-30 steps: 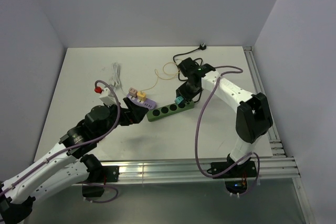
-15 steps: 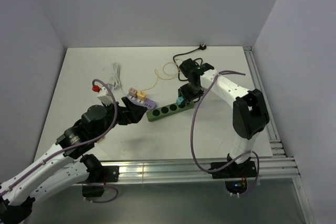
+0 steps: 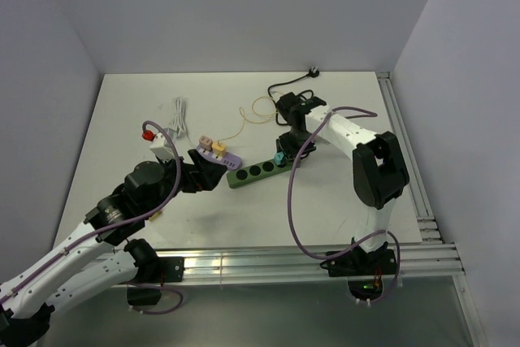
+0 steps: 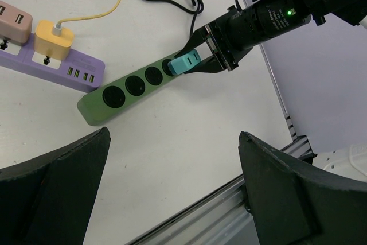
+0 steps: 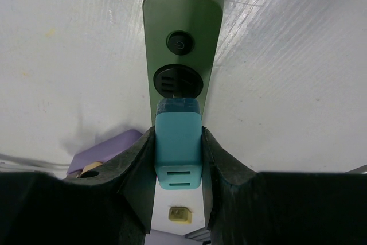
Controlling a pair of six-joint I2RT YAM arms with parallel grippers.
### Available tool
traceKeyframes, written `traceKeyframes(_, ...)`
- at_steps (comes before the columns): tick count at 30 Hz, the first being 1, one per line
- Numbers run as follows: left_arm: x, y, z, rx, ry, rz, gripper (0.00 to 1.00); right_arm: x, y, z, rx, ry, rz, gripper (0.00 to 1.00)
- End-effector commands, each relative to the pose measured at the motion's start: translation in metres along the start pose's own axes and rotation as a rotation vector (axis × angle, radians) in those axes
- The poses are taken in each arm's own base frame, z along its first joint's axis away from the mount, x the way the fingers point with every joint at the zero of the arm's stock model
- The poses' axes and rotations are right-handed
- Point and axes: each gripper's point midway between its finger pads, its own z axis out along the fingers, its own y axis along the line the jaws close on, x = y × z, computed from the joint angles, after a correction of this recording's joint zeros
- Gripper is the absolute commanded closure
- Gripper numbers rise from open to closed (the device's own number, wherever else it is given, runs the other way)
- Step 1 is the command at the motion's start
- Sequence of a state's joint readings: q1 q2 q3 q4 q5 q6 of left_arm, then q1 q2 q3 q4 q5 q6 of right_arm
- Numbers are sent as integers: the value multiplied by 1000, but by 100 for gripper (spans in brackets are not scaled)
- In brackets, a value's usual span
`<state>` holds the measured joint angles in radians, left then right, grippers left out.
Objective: Insert the plug
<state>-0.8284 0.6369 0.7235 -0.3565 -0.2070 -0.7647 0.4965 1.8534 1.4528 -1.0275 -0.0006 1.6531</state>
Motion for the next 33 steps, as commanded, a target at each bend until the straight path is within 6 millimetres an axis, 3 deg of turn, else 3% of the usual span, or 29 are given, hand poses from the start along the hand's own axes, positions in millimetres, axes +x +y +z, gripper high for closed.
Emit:
traceKeyframes(1, -16, -11, -4, 28, -41, 12, 1, -9, 1, -3, 19, -37, 36, 100)
traceKeyframes(19, -15, -11, -4, 30, -36, 20, 1, -17, 6, 14, 69, -53, 41, 100)
traceKeyframes(33, -13, -9, -4, 30, -34, 16, 0, -28, -13, 15, 140, -112, 52, 100)
